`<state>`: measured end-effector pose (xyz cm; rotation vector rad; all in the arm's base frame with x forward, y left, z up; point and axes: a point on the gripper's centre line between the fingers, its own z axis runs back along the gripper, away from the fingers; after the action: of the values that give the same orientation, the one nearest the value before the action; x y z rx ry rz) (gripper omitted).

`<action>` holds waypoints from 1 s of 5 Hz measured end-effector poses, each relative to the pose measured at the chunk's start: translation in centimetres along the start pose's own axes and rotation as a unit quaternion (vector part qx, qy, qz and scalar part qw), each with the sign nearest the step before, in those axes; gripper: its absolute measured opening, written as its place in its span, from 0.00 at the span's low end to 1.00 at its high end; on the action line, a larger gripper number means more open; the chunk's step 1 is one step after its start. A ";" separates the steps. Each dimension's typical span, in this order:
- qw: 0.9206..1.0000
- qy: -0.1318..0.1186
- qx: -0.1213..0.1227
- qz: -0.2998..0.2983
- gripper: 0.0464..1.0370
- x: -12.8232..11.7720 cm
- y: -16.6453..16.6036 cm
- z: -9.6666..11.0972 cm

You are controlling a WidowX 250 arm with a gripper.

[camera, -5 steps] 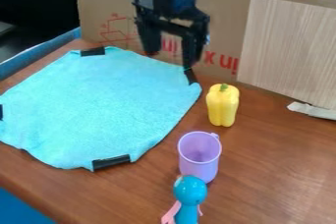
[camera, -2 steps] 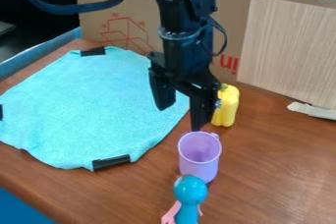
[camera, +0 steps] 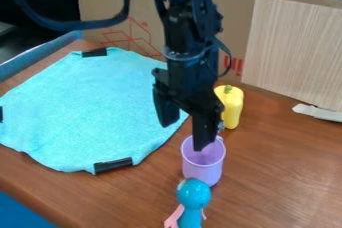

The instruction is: Put the purple figure on the top left edge of the cloth

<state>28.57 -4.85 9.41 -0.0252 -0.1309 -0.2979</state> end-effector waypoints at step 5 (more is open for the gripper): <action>0.998 0.057 0.020 0.008 0.90 -0.4 0.5 -4.9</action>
<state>28.97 -4.45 4.50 0.0299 -0.0243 -0.2805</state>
